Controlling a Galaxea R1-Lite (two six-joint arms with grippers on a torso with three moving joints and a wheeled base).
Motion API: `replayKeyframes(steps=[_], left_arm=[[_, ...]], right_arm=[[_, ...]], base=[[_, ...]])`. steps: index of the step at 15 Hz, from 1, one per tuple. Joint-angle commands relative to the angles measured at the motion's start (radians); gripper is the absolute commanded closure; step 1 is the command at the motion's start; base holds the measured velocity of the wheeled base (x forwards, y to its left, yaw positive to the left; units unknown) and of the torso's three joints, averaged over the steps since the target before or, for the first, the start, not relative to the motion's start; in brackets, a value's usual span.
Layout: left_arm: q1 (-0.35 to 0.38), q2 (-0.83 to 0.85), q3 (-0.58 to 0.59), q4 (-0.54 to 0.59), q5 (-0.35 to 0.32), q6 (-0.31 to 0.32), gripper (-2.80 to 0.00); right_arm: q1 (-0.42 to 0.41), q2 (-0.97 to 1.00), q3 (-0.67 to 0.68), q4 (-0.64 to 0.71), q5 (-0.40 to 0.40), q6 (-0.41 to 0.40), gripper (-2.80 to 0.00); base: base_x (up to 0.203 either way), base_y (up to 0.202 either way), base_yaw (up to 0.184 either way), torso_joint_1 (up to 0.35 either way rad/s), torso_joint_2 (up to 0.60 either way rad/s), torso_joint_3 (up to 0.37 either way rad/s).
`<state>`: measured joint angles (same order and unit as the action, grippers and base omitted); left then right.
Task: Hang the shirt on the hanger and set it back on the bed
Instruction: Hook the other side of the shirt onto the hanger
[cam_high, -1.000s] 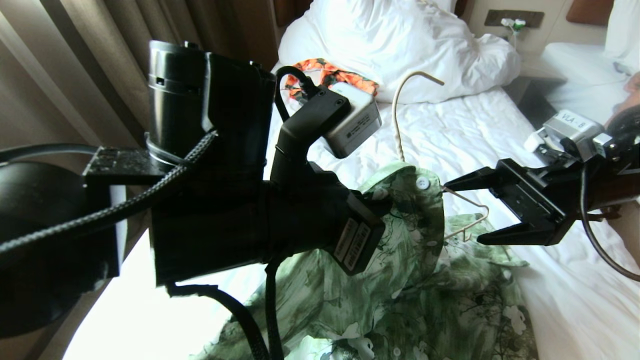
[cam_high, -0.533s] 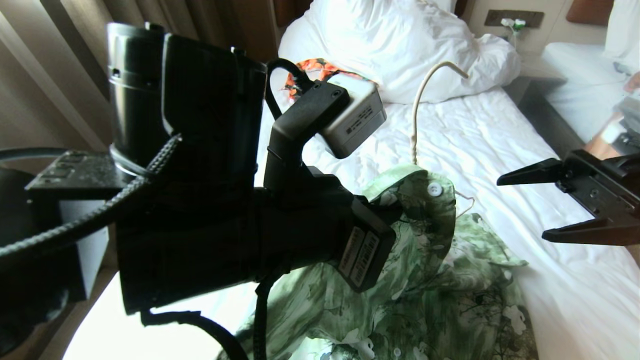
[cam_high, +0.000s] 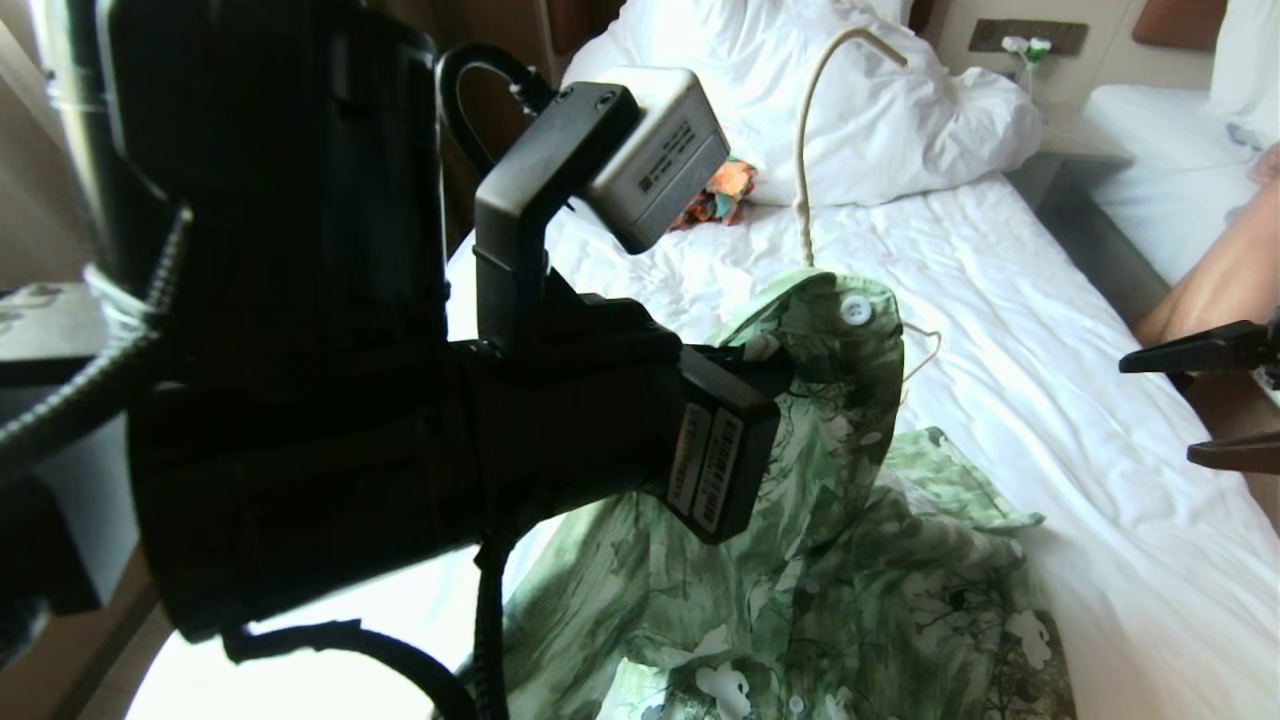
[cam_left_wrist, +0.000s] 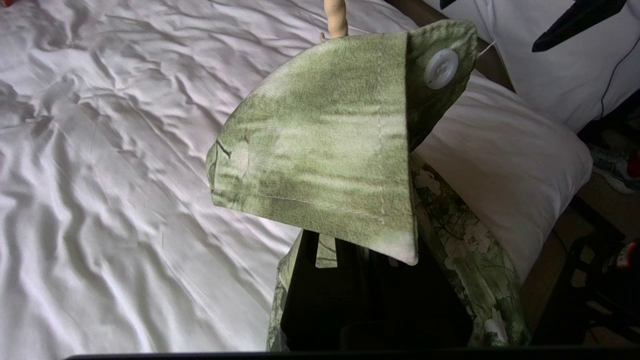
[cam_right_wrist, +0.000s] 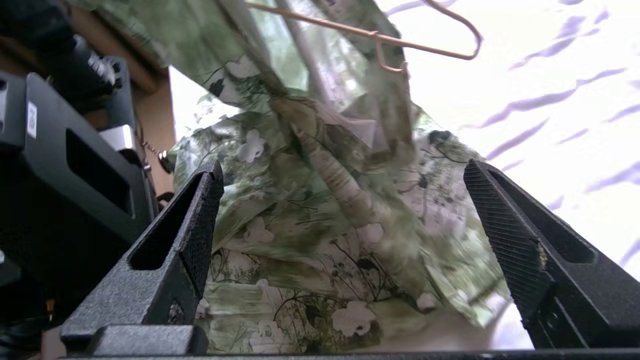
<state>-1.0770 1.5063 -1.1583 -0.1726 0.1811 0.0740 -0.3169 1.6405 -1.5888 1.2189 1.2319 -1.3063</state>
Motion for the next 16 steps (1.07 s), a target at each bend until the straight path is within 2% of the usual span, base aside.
replayKeyframes(steps=[1,4,6,7,8,10,11,13,15,16], left_arm=[[-0.001,-0.008,0.0,-0.002,0.001,0.001,0.0],[-0.001,-0.014,0.002,-0.003,0.003,0.001,0.0],[-0.002,-0.015,0.001,-0.008,0.003,0.003,0.0],[-0.003,-0.014,-0.003,-0.008,0.003,0.003,0.0],[-0.003,-0.014,-0.004,-0.008,0.002,0.004,0.0],[-0.015,-0.014,-0.004,-0.008,0.003,0.004,0.0],[-0.017,-0.014,-0.004,-0.008,0.003,0.004,0.0],[-0.026,-0.014,0.016,-0.008,0.002,-0.002,0.0],[-0.024,-0.015,0.03,-0.019,0.001,-0.003,0.0],[-0.024,-0.012,0.032,-0.032,0.001,-0.003,0.0]], right_arm=[[-0.035,-0.007,-0.043,0.01,0.003,0.031,-2.8],[-0.062,0.028,-0.158,0.015,0.002,0.235,-2.8],[-0.06,0.071,-0.27,0.015,0.0,0.481,-2.8],[-0.034,0.093,-0.329,0.013,-0.012,0.63,-2.8],[0.015,0.105,-0.353,0.004,-0.054,0.729,-2.8],[0.088,0.099,-0.336,0.002,-0.246,0.773,-2.8],[0.096,0.082,-0.283,-0.002,-0.271,0.777,-2.8],[0.082,0.05,-0.132,-0.059,-0.276,0.779,-2.8],[0.032,0.011,0.017,-0.215,-0.219,0.779,-2.8],[0.002,-0.004,0.073,-0.318,-0.186,0.779,0.0]], base=[[0.0,0.0,0.0,0.0,0.0,0.0],[0.0,0.0,0.0,0.0,0.0,0.0],[0.0,0.0,0.0,0.0,0.0,0.0],[0.0,0.0,0.0,0.0,0.0,0.0],[0.0,0.0,0.0,0.0,0.0,0.0],[0.0,0.0,0.0,0.0,0.0,0.0],[0.0,0.0,0.0,0.0,0.0,0.0],[0.0,0.0,0.0,0.0,0.0,0.0],[0.0,0.0,0.0,0.0,0.0,0.0],[0.0,0.0,0.0,0.0,0.0,0.0]])
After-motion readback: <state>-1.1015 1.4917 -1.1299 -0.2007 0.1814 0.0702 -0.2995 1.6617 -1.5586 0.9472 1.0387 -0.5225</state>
